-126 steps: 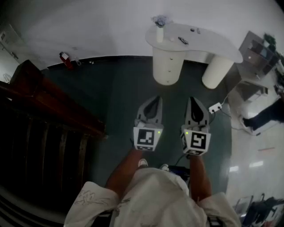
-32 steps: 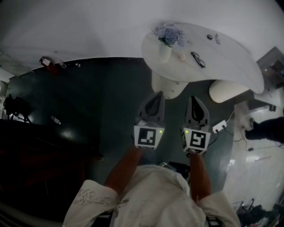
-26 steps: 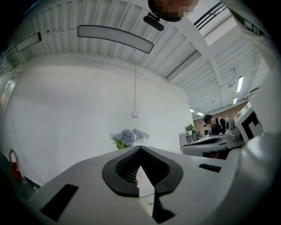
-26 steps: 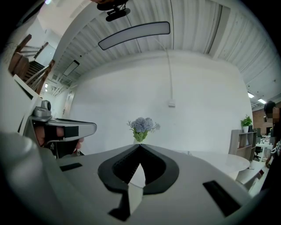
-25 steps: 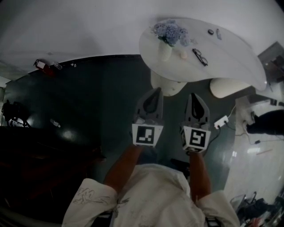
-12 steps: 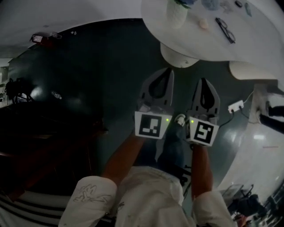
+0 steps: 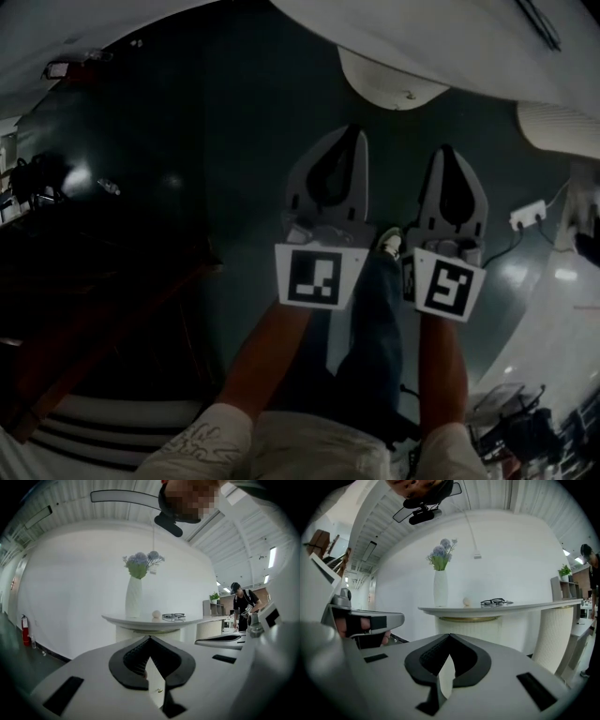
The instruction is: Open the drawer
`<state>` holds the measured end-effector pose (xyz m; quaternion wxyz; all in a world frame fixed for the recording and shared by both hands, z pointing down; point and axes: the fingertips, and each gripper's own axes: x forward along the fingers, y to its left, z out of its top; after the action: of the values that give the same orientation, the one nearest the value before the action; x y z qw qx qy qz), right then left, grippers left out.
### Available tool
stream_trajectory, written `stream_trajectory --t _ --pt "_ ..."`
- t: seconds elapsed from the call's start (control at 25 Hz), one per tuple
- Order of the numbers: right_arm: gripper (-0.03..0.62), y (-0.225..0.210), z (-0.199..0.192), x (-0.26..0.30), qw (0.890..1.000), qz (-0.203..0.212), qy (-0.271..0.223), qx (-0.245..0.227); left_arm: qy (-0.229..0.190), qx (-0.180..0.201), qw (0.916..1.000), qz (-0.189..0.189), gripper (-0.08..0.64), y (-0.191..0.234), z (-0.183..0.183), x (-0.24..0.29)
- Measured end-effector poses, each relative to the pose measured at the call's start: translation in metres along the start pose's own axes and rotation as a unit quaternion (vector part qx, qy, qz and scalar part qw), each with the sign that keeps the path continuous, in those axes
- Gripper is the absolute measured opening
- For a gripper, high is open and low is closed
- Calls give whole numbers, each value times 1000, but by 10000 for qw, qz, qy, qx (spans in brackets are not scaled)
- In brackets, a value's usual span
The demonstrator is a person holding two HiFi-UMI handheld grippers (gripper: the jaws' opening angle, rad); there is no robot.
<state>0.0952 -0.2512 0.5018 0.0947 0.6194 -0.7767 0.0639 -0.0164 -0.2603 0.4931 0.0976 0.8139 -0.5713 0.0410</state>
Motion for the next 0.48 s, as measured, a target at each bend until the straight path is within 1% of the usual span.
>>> stream_trajectory --t 0.12,0.24,0.32,0.48 --pt "6 1 -26 12 9999 -18 -129 -46 -21 -2 10000 61 -3 6 -32 10" --pt "6 -5 -58 17 9997 -87 -90 -192 -105 70 9999 -14 -3 1 -57 16" --pt "6 -8 -74 21 9995 -122 -79 -274 -116 142 9998 -71 -5 -2 -71 18" --pt "6 -12 -96 27 9996 -197 -7 -224 -140 205 9996 -137 -5 -6 -87 22"
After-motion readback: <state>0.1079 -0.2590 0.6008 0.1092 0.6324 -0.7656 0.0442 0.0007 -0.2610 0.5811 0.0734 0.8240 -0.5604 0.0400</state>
